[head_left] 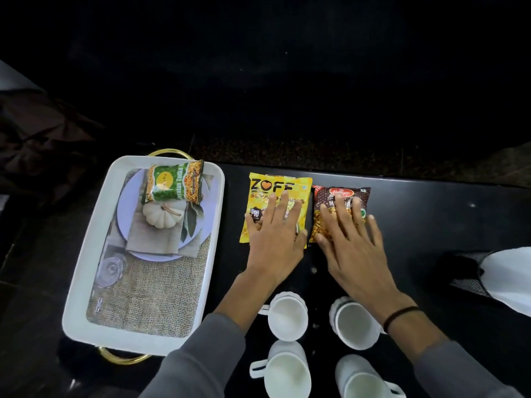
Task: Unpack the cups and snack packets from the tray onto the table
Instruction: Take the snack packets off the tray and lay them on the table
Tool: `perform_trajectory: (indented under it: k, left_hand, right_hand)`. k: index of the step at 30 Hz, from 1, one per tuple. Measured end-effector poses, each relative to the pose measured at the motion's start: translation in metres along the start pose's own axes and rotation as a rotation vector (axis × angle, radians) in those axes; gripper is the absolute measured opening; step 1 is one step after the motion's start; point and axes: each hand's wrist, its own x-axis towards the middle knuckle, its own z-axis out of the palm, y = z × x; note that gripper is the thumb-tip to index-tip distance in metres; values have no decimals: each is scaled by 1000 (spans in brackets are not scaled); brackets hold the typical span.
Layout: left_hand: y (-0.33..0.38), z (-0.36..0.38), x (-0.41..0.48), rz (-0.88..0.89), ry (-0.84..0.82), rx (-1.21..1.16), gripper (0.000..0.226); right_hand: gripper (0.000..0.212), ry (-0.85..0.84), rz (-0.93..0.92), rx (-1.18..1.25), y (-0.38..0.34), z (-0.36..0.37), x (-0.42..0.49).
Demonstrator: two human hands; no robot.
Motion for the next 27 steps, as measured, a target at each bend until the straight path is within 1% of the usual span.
perform_trajectory:
  k: [4, 6, 10, 15, 18, 20, 22, 23, 25, 27]
  left_hand:
    - [-2, -10, -8, 2, 40, -109, 58]
    - [-7, -18, -13, -8, 56, -172, 58]
    - [-33, -34, -22, -45, 128, -253, 55]
    - [-87, -57, -29, -141, 259, -336, 50]
    - [-100, -65, -37, -195, 339, -329, 46]
    - [-106, -73, -35, -265, 382, -359, 47]
    - [-195, -76, -43, -439, 463, -463, 52]
    - [-201, -76, -39, -468, 488, -528, 54]
    - [-208, -79, -38, -543, 473, -711, 54]
    - [-208, -79, -35, -638, 409, -963, 52]
  right_hand:
    - [60, 37, -1, 37, -15, -13, -1]
    - [57, 63, -17, 72, -28, -22, 2]
    - [51, 38, -82, 96, -63, -36, 17]
    - [51, 17, -200, 192, -124, -38, 47]
    - [58, -29, -203, 249, -139, -31, 65]
    - [60, -17, -256, 218, -144, -31, 76]
    - [61, -32, -417, 165, -228, 1, 111]
    - [62, -42, -440, 131, -231, -2, 115]
    - [66, -65, -468, 58, -234, 2, 124]
    - [70, -76, -444, 23, -231, 7, 123]
